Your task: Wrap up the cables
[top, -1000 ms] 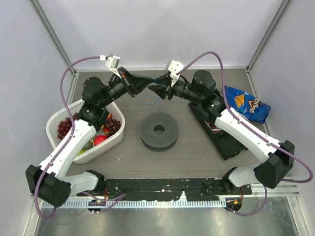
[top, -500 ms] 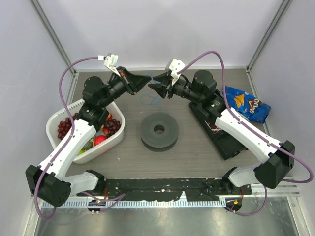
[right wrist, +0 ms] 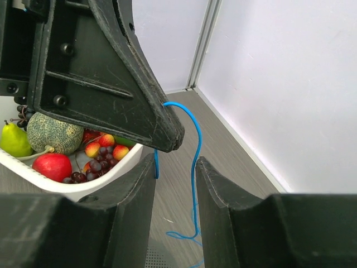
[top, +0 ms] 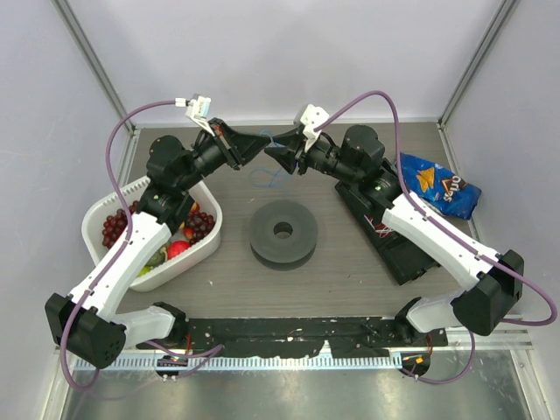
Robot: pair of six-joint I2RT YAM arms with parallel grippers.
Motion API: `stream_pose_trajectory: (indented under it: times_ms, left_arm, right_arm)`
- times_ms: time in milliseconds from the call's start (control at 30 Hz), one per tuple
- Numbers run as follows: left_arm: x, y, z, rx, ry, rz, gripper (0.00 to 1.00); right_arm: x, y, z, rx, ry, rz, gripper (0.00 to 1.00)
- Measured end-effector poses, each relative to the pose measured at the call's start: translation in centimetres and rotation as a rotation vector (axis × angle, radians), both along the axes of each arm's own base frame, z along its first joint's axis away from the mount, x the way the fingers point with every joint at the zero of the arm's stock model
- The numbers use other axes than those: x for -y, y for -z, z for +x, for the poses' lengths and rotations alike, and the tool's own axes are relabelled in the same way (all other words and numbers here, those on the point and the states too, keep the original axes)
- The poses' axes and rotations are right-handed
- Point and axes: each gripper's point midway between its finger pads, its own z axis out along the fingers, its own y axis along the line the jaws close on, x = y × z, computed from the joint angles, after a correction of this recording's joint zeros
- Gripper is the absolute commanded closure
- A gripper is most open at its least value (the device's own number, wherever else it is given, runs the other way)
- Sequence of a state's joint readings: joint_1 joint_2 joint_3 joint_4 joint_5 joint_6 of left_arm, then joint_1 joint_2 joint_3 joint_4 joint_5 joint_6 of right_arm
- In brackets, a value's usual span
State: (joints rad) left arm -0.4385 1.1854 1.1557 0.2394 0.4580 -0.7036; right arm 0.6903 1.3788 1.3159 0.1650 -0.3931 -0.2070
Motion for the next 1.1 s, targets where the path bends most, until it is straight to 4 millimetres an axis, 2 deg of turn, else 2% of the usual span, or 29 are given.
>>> stream_pose_trajectory:
  times_ms: [100, 233, 367, 533, 667, 767, 800, 933, 1100]
  left_arm:
    - [0.1, -0.1, -0.2, 0.005, 0.014, 0.001, 1.0]
    - [0.2, -0.1, -0.4, 0.007, 0.025, 0.003, 1.0]
    - [0.3, -0.1, -0.5, 0.008, 0.031, 0.004, 1.0]
    - [0.2, -0.1, -0.5, 0.01, 0.029, 0.003, 1.0]
    - [0.2, -0.1, -0.4, 0.007, 0.024, 0.003, 0.99]
    - [0.2, 0.1, -0.3, 0.001, 0.02, 0.005, 0.91]
    - [0.2, 0.1, -0.3, -0.001, 0.02, 0.006, 0.86]
    - [0.1, 0.3, -0.4, -0.004, 0.02, 0.011, 0.55]
    - [-0.5, 1.0, -0.1, -0.036, 0.009, 0.038, 0.41]
  right_arm:
    - [0.1, 0.0, 0.1, -0.001, 0.009, 0.001, 0.56]
    - [0.1, 0.2, 0.2, -0.003, 0.016, -0.002, 0.64]
    - [0.1, 0.4, 0.2, -0.004, 0.016, -0.006, 0.77]
    - [0.1, 0.6, 0.2, -0.002, 0.012, -0.011, 0.99]
    - [0.1, 0.9, 0.1, -0.001, 0.008, -0.018, 1.0]
    - [0.2, 0.9, -0.1, 0.0, 0.01, -0.017, 0.99]
    - [0.3, 0.9, -0.1, 0.0, 0.011, -0.017, 0.99]
    - [0.6, 1.0, 0.1, -0.005, 0.022, -0.019, 0.99]
    - [1.3, 0.9, 0.4, -0.007, 0.039, -0.021, 0.99]
